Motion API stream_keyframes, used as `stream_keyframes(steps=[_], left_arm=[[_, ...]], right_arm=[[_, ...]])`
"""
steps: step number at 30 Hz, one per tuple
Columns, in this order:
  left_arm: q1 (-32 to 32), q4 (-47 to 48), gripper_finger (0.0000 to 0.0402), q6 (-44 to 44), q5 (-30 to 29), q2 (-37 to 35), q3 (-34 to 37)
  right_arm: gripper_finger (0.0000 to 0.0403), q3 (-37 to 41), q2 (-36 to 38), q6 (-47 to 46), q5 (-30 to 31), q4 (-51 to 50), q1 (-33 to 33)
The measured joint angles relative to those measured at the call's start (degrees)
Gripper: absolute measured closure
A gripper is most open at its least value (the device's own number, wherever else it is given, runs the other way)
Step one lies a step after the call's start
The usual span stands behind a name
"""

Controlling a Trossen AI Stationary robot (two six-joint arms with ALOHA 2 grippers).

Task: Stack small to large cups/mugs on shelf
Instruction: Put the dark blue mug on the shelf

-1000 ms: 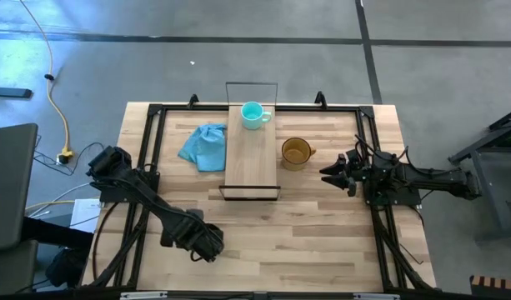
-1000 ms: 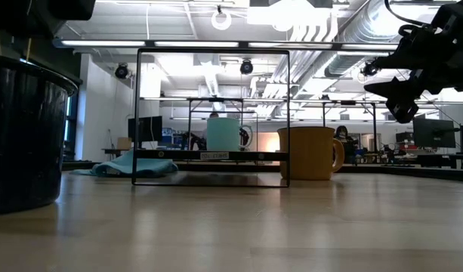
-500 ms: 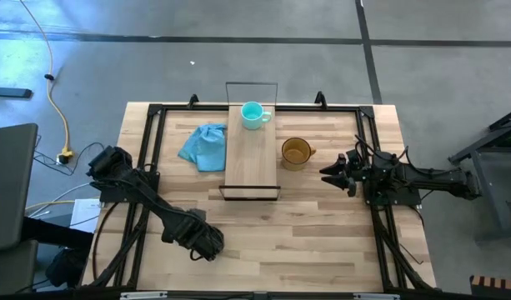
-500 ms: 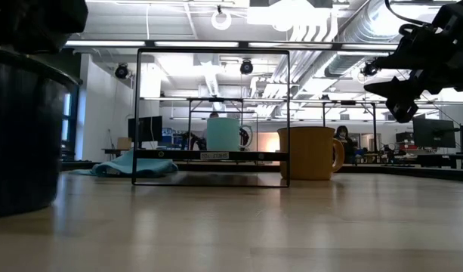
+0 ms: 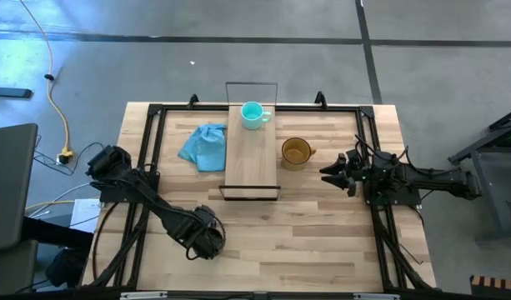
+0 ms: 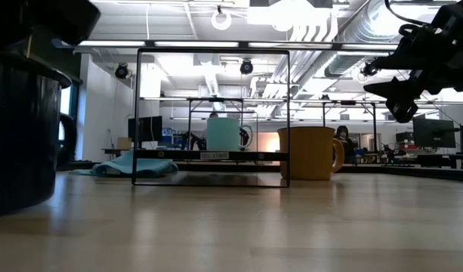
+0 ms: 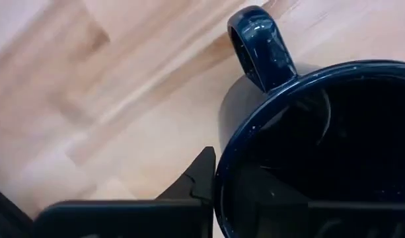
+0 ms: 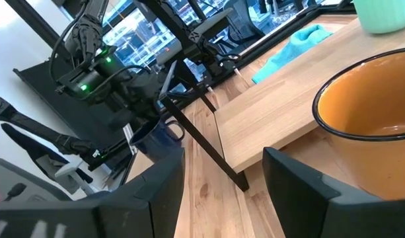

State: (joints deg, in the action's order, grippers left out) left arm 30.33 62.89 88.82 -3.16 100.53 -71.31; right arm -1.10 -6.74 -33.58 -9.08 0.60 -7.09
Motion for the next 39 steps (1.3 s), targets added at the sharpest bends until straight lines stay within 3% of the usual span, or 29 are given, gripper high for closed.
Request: stream_keyframes(steps=[5,9,18,26,33,39], left_arm=[[-0.80,-0.02,0.0376,-13.91,-2.68,0.16,0.09],[-2.84,-0.41,0.0390,-24.71,-3.99,0.07,0.01],[-11.47,-6.93,0.0373,-48.78,-5.85,0.31,0.24],[-16.19,-7.35,0.0375,-51.36,-3.06,0.32,0.24],[-14.70,-9.06,0.0334,-52.53,-0.52,0.37,0.31],[-11.48,-12.67,0.0346,-51.90,0.90,0.37,0.28]], right_arm=[[0.0208,0.00,0.00,-0.68,0.80,-0.07,0.00],[0.0208,0.00,0.00,-2.23,2.65,-0.39,0.00],[0.0208,0.00,0.00,-4.37,2.76,-0.42,0.00],[0.0208,0.00,0.00,-7.13,2.38,-0.42,0.02],[0.0208,0.00,0.00,-6.55,2.36,-0.42,0.02],[0.0208,0.00,0.00,-5.42,2.34,-0.42,0.01]])
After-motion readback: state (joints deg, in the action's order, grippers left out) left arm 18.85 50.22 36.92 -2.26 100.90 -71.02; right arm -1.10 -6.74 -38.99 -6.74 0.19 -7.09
